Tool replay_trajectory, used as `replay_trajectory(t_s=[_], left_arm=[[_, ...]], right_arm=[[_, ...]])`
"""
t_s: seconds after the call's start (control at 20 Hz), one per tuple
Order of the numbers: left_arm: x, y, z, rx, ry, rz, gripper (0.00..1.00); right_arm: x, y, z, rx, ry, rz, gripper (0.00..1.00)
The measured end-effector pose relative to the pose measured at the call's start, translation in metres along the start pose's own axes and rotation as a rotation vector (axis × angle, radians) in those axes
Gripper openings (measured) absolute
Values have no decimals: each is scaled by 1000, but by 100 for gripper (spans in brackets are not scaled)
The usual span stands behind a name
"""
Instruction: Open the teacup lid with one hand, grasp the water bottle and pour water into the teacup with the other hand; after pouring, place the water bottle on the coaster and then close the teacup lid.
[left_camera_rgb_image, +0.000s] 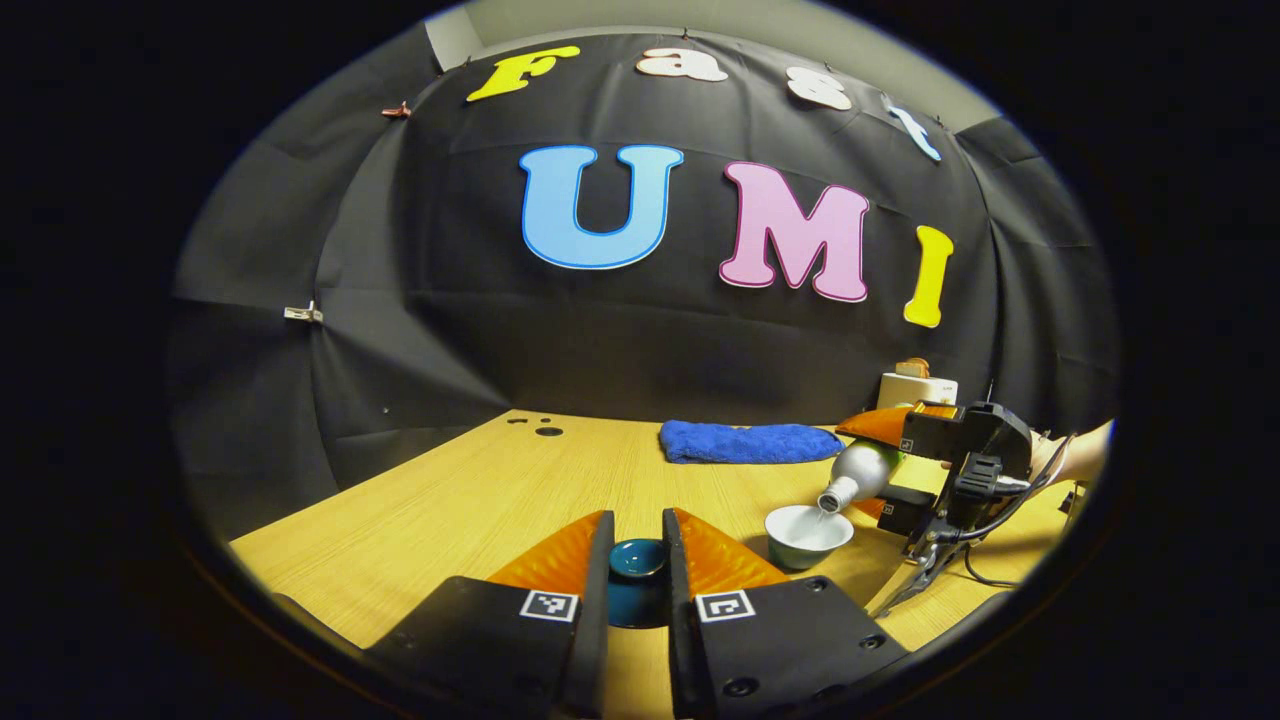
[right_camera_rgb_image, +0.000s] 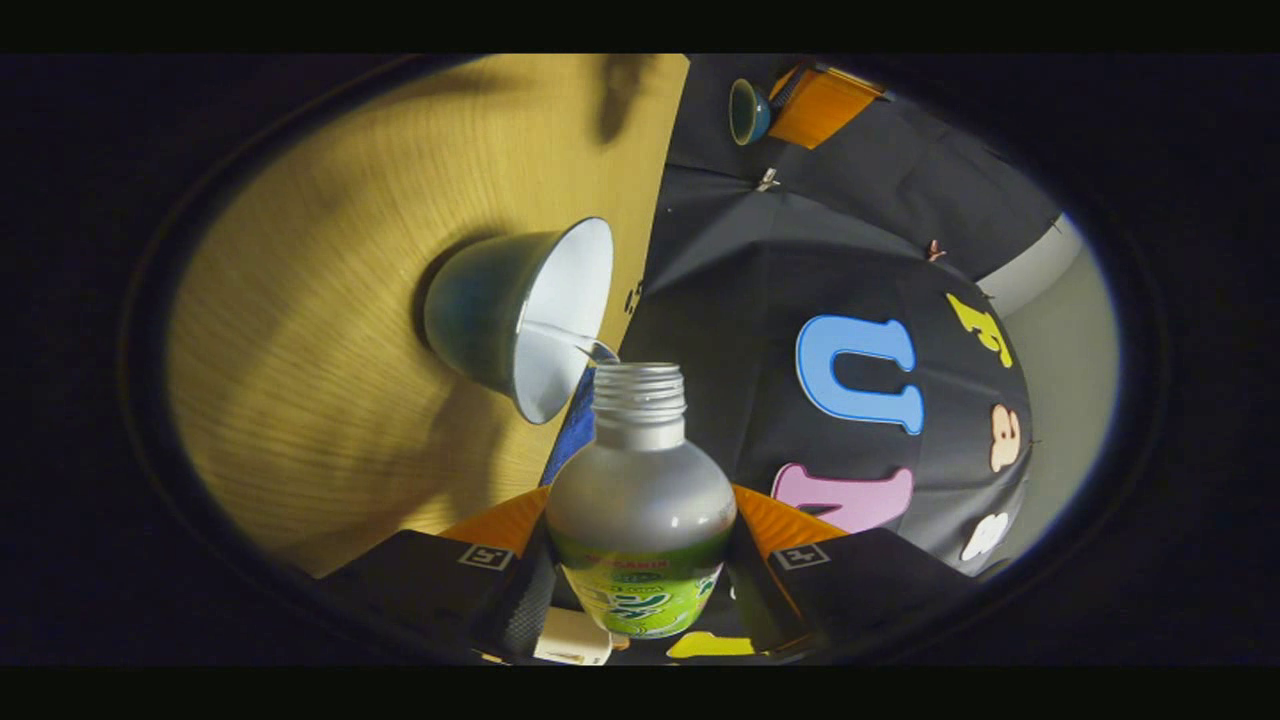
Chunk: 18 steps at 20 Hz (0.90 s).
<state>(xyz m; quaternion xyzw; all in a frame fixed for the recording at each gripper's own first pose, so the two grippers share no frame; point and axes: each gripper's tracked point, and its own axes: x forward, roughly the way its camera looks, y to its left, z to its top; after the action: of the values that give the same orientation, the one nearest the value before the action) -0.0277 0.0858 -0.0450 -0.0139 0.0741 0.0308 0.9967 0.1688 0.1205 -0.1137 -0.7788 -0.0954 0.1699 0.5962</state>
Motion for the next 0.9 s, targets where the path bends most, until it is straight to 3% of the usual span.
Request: replay_trajectory(t_s=[0.9], left_arm=[[-7,-1,-3,1,9,-5,29]], right_arm=[[7,-18,0,-172,-31,-69,78]])
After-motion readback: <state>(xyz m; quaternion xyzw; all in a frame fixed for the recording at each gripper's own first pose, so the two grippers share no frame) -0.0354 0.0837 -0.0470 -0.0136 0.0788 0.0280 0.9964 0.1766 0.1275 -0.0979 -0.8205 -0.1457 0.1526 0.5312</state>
